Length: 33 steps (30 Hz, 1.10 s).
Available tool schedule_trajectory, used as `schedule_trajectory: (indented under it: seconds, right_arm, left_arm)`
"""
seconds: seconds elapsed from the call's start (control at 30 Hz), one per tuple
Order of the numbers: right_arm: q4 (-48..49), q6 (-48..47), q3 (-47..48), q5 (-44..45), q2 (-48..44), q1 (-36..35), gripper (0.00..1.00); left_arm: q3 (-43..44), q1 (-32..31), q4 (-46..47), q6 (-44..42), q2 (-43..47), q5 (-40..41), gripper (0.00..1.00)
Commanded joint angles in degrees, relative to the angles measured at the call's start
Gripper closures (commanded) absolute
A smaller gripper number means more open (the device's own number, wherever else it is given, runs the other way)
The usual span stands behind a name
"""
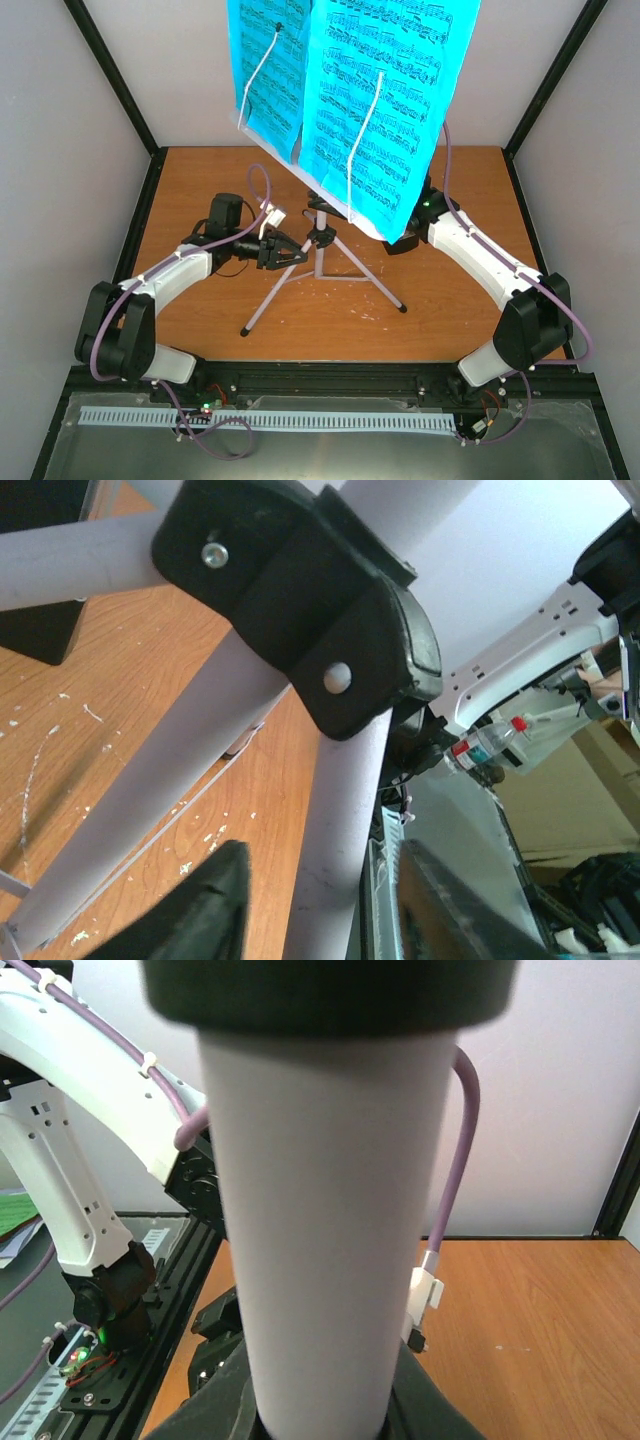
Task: Pack up the instrument practice props
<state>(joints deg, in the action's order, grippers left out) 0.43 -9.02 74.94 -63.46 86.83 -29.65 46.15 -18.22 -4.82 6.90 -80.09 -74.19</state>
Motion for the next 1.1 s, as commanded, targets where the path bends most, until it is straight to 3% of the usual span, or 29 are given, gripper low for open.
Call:
schedule_trajectory:
  seconds: [0.0, 0.23, 0.3, 0.4, 0.47, 0.63, 0.8, 0.93, 1.07]
  right_arm:
    - [-2.6, 4.0, 1.3, -2.2, -1.6, -0.4, 0.9]
    - [-3.0, 3.6, 1.2, -1.4, -1.6, -0.4, 0.83]
    - [-3.6, 3.1, 1.1, -0.4, -1.9, -0.4, 0.71]
    - [-4.6, 2.1, 0.4, 2.0, -2.8, -0.3, 0.38]
    - [-5.1, 1.1, -0.8, 4.7, -3.9, -0.3, 0.27]
    - [-2.3, 1.6, -6.0, 11.0, -8.3, 1.0, 0.16]
    - [3.9, 4.9, -13.0, 20.0, -13.8, 2.2, 0.03]
    - [8.3, 7.7, -18.0, 24.3, -17.9, 2.8, 0.0]
    - [9.7, 8.6, -21.3, 28.1, -21.5, 2.8, 0.0]
  left_arm:
    - [2.5, -0.7, 2.4, -0.7, -1.1, -2.7, 0.66]
    - [0.9, -0.8, 4.5, 0.7, -0.4, -2.7, 0.94]
    - [0.6, -0.8, 3.5, 0.1, 0.2, -1.3, 0.98]
    - [-0.1, -0.8, 2.1, -0.3, 1.8, 3.6, 1.0]
    - [-1.1, -0.8, 1.6, -0.2, 3.3, 7.1, 1.0]
    - [-4.6, 1.2, 2.4, 2.2, 9.8, 18.3, 1.0]
    - [-7.8, 8.3, 7.0, 7.5, 16.2, 25.1, 1.0]
    - [-8.1, 8.8, 10.9, 10.3, 18.0, 29.1, 1.0]
    - [-10.9, 7.9, 21.0, 16.8, 17.5, 33.7, 1.0]
